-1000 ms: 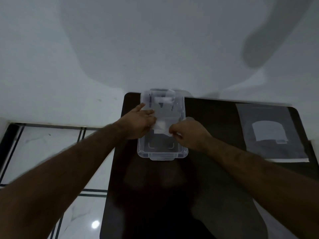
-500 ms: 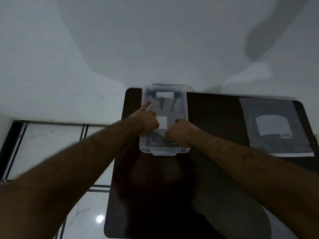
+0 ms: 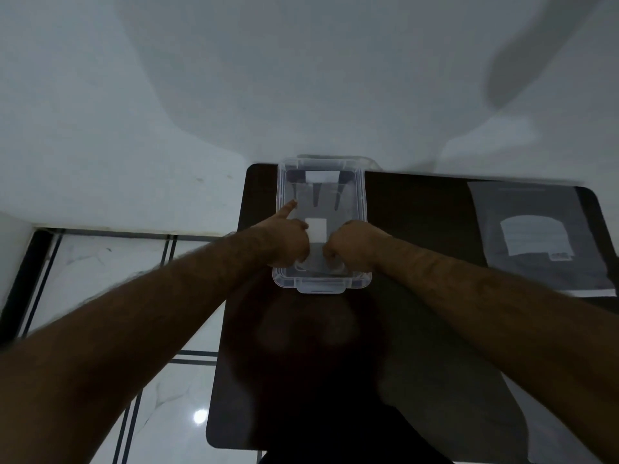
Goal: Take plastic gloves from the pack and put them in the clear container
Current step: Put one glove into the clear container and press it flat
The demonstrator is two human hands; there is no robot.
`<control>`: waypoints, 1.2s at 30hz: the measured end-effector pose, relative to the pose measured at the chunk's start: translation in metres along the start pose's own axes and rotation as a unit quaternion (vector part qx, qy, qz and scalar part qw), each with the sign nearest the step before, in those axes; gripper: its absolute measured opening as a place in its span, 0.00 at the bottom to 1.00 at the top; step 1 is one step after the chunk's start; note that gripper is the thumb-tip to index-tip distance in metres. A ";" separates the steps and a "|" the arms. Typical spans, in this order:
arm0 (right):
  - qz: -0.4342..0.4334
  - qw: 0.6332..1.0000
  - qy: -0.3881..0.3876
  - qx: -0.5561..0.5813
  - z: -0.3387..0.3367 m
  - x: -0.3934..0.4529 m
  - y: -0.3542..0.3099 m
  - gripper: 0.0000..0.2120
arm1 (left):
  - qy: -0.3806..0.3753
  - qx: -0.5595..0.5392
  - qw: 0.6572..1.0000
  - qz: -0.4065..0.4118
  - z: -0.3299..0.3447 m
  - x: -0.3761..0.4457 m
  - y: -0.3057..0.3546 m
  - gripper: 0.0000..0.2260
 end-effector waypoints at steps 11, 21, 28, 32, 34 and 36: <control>0.038 0.993 -0.008 -0.111 0.009 0.012 -0.006 0.18 | -0.055 -0.030 0.998 0.004 -0.001 -0.006 0.022 0.18; 0.045 0.989 -0.020 -0.141 0.011 0.016 -0.007 0.22 | -0.041 0.012 0.998 -0.043 -0.003 -0.002 0.012 0.17; 0.059 0.992 -0.001 -0.112 -0.001 0.002 -0.010 0.18 | 0.005 0.021 0.998 -0.058 -0.013 -0.014 0.016 0.18; 0.060 0.994 0.096 -0.012 0.004 -0.041 -0.004 0.20 | 0.093 -0.041 0.993 -0.067 -0.033 -0.052 0.031 0.19; 0.048 0.980 0.179 0.066 0.021 -0.075 0.001 0.20 | 0.121 -0.075 0.988 -0.068 -0.037 -0.071 0.045 0.19; 0.036 0.963 0.242 0.115 0.050 -0.111 0.002 0.20 | 0.161 -0.094 0.981 -0.062 -0.038 -0.087 0.065 0.18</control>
Point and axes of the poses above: each hand's wrist, its own x-axis towards the middle knuckle, its own z-axis out of the palm, y = z × x, the point moved 4 cm from there along x, towards the middle knuckle, and after that the axes turned 15 degrees about -y, right-handed, at the moved point
